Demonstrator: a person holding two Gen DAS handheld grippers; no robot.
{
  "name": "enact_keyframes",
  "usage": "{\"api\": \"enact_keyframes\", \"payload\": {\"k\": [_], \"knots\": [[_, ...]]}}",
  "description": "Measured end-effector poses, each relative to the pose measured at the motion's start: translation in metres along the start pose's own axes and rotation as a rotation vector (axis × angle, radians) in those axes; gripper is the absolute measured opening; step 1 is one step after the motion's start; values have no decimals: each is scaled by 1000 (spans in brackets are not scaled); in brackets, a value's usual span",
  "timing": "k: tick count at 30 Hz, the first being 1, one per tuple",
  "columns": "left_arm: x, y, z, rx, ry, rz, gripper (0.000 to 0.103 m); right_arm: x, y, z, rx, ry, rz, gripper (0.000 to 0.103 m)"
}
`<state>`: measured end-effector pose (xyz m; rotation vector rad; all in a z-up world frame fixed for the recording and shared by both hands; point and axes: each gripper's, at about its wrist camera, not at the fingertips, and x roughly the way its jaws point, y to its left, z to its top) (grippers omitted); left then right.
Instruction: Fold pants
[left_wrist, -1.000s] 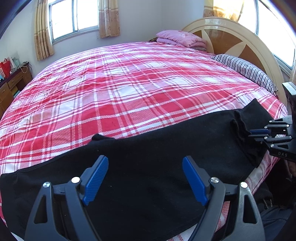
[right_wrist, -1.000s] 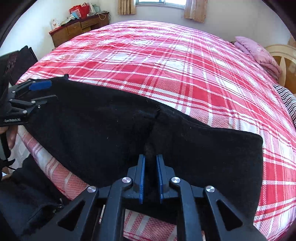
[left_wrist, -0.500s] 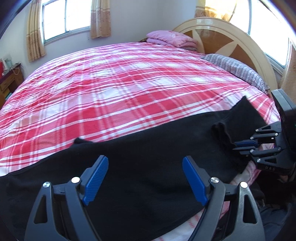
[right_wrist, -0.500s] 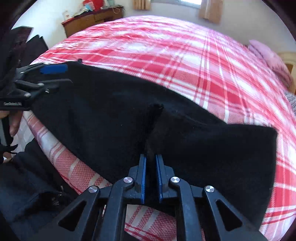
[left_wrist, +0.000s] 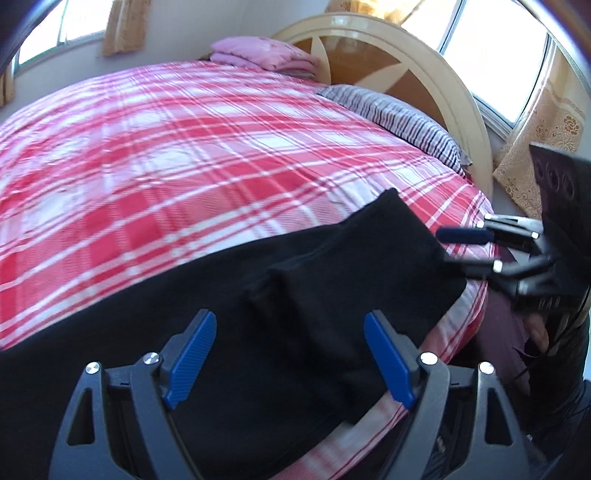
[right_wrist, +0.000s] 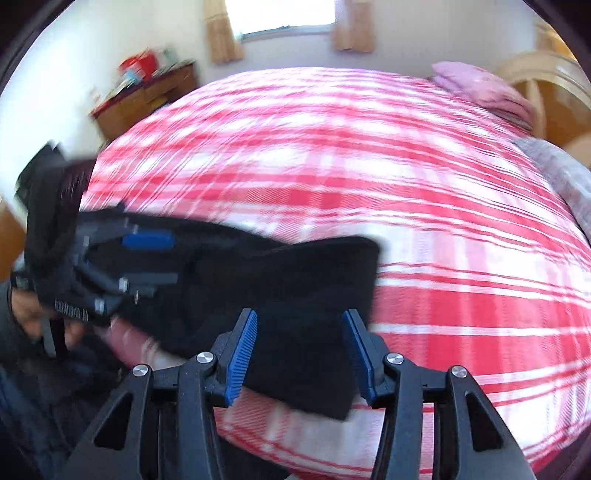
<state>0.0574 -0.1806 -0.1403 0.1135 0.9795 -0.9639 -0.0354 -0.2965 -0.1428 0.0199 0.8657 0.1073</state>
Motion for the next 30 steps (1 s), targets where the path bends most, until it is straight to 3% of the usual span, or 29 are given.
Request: {"api": "enact_keyframes", "payload": {"k": [2, 4, 8, 11, 12, 21, 30], "knots": [[11, -2, 3, -32, 30, -5, 82, -5, -15, 3, 64, -33, 1, 50], [20, 2, 3, -89, 57, -28, 73, -4, -23, 4, 96, -43, -1, 50], [19, 0, -1, -128, 42, -21, 70, -1, -31, 6, 139, -52, -14, 50], [18, -1, -4, -129, 39, 5, 34, 0, -32, 5, 152, -56, -15, 50], [18, 1, -3, -133, 37, -1, 16, 0, -31, 5, 151, -58, -18, 50], [-8, 15, 2, -189, -16, -58, 11, 2, -35, 4, 182, -87, -17, 50], [-60, 56, 6, -253, -62, 15, 11, 6, -27, 4, 157, -83, -6, 50]]}}
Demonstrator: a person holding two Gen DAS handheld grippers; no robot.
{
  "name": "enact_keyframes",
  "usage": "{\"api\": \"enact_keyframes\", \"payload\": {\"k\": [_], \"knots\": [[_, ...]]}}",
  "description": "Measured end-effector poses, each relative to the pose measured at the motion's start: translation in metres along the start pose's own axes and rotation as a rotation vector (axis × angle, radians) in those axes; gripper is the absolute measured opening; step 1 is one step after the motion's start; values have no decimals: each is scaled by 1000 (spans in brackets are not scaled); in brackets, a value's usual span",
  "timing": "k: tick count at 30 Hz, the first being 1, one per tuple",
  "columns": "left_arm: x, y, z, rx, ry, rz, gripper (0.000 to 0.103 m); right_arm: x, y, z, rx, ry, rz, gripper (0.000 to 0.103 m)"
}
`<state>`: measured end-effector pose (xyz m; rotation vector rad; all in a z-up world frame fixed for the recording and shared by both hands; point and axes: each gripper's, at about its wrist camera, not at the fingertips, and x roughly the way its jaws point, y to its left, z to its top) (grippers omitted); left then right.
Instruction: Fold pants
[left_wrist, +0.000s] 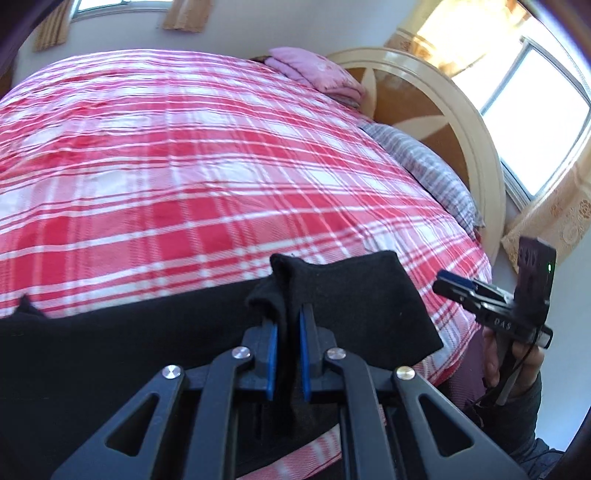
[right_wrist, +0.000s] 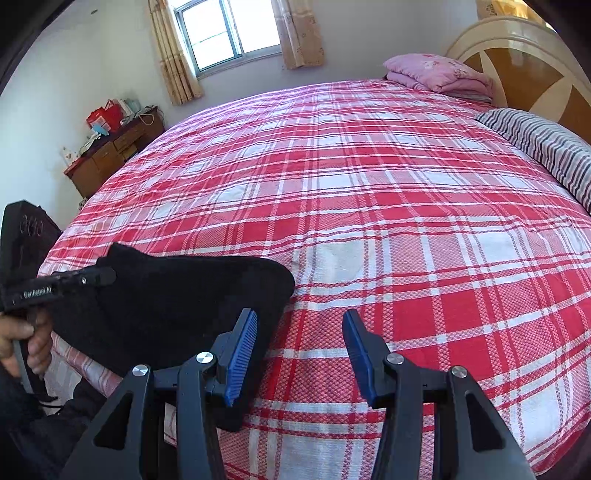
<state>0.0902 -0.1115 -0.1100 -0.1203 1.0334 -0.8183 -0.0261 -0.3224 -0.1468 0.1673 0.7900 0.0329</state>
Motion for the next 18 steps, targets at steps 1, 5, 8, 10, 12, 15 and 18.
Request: {"api": "enact_keyframes", "payload": {"k": [1, 5, 8, 10, 12, 15, 18], "knots": [[0, 3, 0, -5, 2, 5, 11, 1, 3, -1, -10, -1, 5, 50], [3, 19, -7, -44, 29, 9, 11, 3, 16, -4, -44, -4, 29, 50], [3, 30, -12, -81, 34, -4, 11, 3, 29, -9, -91, -8, 71, 51], [0, 36, -13, -99, 31, -13, 11, 2, 43, -13, -156, 3, 105, 51], [-3, 41, -13, -109, 27, -10, 11, 0, 63, -22, -275, 15, 113, 56], [-5, 50, -13, -128, 27, -11, 11, 3, 96, -43, -494, 47, 20, 61], [-3, 61, -14, -159, 33, -15, 11, 11, 118, -63, -665, 72, -101, 61]]}}
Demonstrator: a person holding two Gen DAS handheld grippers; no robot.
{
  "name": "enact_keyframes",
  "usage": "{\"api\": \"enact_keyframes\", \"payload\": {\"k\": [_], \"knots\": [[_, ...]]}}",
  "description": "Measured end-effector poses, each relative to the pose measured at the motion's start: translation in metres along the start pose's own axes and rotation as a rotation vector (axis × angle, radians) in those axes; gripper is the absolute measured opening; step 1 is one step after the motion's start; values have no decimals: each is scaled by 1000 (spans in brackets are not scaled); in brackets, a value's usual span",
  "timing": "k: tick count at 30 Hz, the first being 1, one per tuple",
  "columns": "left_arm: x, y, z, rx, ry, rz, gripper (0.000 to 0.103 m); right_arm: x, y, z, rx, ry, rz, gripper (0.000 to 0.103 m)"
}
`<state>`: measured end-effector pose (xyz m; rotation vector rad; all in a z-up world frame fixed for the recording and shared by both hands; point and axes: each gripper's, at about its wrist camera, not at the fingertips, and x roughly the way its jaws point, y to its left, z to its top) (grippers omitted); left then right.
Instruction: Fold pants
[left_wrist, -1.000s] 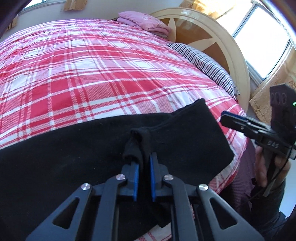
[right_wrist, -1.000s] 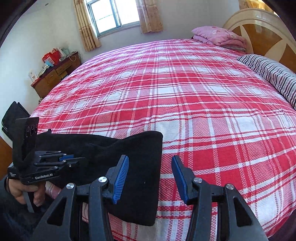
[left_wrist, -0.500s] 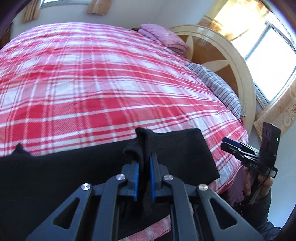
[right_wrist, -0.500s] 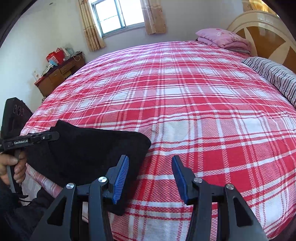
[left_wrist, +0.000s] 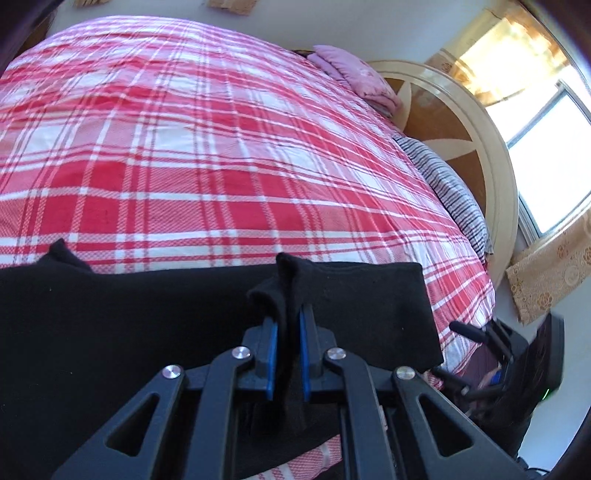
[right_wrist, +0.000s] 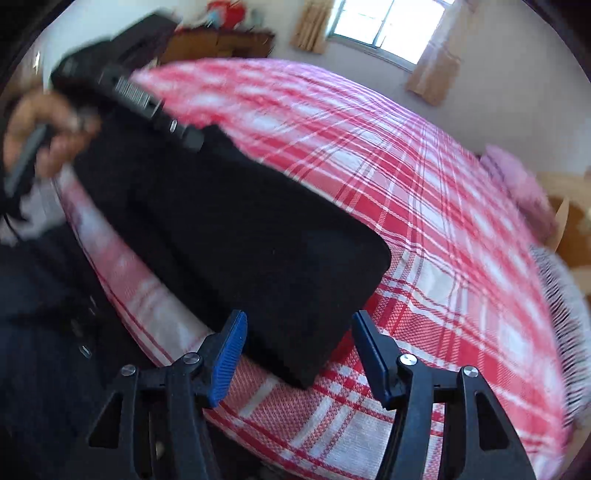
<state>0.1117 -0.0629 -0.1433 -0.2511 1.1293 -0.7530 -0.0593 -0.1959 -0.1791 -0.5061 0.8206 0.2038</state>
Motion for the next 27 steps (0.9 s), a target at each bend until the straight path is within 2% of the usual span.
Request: {"api": "enact_keyframes", "payload": {"k": [2, 7, 10, 14, 17, 19, 22, 24, 25, 27], "knots": [[3, 7, -1, -13, 9, 1, 11, 8, 5, 0, -10, 35, -31, 61], [7, 17, -6, -15, 18, 22, 11, 21, -21, -8, 100, 112, -10, 61], [9, 16, -11, 9, 21, 44, 11, 24, -35, -14, 150, 151, 36, 61], [4, 15, -17, 25, 9, 60, 11, 23, -32, -11, 114, 149, 42, 61], [-1, 18, -18, 20, -1, 64, 11, 6, -25, -11, 57, 131, 27, 61], [1, 20, -18, 19, -1, 63, 11, -3, -29, -6, 85, 98, 19, 61], [3, 21, -19, 29, -1, 71, 11, -12, -41, 1, 193, 11, 103, 61], [3, 18, -20, 44, -5, 83, 11, -12, -48, 5, 286, -58, 201, 61], [3, 17, -20, 51, -8, 87, 11, -8, -48, 4, 324, -71, 258, 61], [2, 16, -21, 63, -14, 98, 14, 8, -43, 1, 351, -37, 329, 61]]}}
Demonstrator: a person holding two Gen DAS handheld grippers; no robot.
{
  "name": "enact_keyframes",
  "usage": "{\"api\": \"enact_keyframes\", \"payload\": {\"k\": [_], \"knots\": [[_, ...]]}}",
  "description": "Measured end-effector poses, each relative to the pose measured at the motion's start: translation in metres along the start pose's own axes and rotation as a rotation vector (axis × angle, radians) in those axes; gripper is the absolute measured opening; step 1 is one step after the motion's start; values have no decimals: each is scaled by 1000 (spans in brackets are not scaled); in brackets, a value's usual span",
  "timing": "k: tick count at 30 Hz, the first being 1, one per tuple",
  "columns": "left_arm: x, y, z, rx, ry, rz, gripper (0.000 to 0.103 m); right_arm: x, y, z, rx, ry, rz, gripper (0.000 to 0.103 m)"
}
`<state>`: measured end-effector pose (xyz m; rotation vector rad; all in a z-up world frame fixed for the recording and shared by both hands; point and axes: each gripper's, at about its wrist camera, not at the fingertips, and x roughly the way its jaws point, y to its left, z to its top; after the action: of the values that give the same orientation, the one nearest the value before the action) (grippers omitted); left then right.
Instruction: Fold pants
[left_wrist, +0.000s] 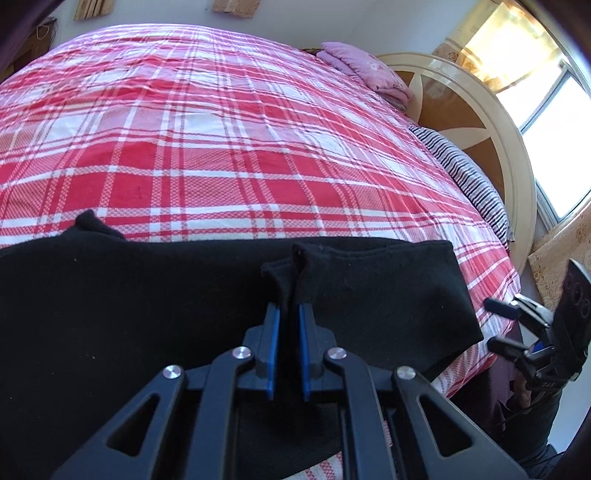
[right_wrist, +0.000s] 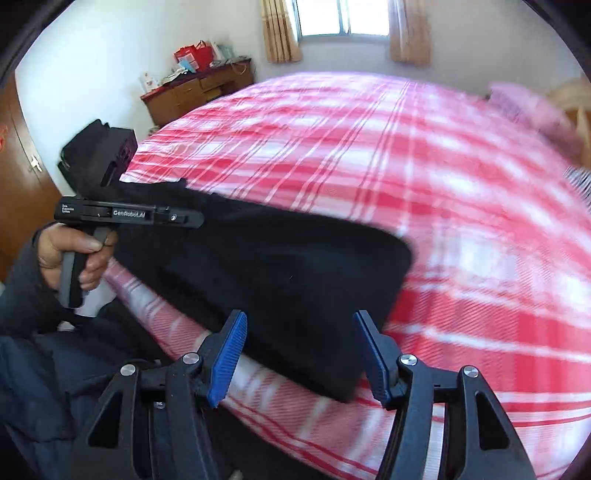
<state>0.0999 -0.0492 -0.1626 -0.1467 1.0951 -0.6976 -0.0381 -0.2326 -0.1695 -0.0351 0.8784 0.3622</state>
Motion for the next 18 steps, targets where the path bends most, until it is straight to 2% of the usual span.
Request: {"api": "enact_keyframes", "payload": {"k": [3, 4, 7, 9, 13, 15, 18], "knots": [[1, 0, -2, 14, -11, 25, 24, 27, -3, -8, -2, 95, -48, 61], [1, 0, -3, 18, -15, 34, 27, 28, -4, -9, 2, 94, -50, 61], [-1, -3, -4, 50, -32, 65, 28, 13, 0, -2, 1, 71, -59, 61], [0, -7, -5, 71, -35, 86, 28, -1, 5, 7, -8, 10, -74, 61], [0, -10, -6, 97, -39, 109, 28, -4, 9, 33, 20, -71, -36, 62], [-1, -8, -7, 94, -40, 108, 29, 12, 12, 39, 38, -56, -14, 62], [-2, -10, -8, 111, -49, 129, 35, 53, 10, 37, 68, 31, -19, 62]]}}
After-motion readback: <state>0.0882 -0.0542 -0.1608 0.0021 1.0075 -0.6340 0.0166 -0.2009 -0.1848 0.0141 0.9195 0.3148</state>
